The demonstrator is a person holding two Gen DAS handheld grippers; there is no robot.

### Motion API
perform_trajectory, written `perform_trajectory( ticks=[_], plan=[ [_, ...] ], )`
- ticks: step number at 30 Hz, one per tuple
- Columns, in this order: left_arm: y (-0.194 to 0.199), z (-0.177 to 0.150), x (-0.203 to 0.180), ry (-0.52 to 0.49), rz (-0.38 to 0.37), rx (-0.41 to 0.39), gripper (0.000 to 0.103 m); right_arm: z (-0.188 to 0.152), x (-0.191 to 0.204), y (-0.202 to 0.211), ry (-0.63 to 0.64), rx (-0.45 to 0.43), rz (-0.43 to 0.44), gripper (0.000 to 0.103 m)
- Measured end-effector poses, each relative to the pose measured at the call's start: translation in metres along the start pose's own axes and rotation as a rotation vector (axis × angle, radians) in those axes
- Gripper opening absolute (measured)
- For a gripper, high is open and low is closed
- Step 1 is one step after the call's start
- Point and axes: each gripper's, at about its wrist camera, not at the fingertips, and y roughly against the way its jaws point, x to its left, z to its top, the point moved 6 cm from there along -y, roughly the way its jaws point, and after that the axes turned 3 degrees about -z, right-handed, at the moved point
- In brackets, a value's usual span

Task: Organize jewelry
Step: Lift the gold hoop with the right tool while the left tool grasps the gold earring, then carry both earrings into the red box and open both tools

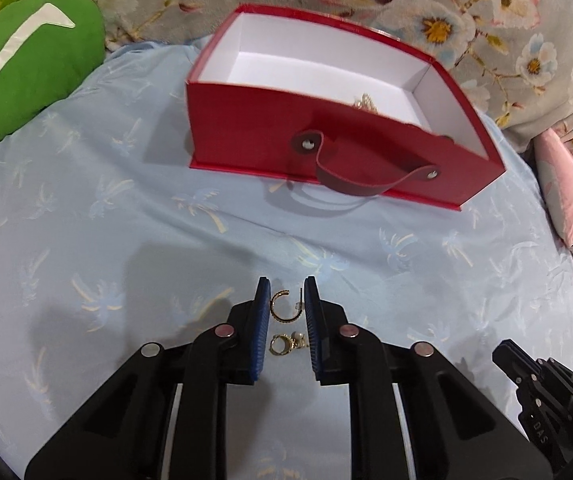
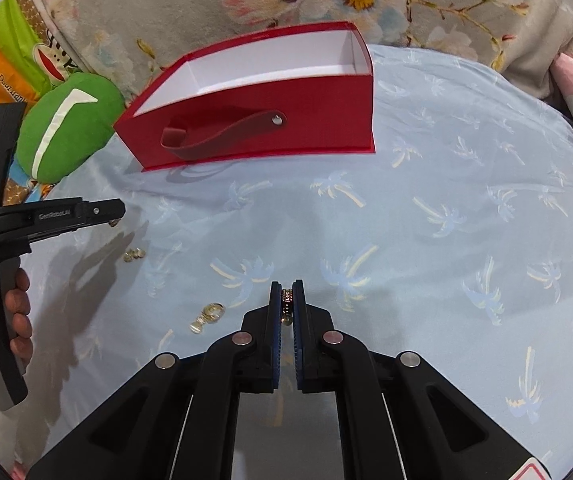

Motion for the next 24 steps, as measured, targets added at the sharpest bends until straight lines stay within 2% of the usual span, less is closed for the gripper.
perform_trajectory(
  ticks=[15, 24],
  plan=[
    [0.079, 0.021, 0.002, 0.001, -0.018, -0.126, 0.016, 0.037, 0.021, 0.046, 0.035, -0.121, 0.039, 0.004],
    [0.099, 0.06, -0.008, -0.035, -0.017, -0.213, 0.017, 0.093, 0.029, 0.074, 0.077, -0.256, 0.052, 0.004]
  ],
)
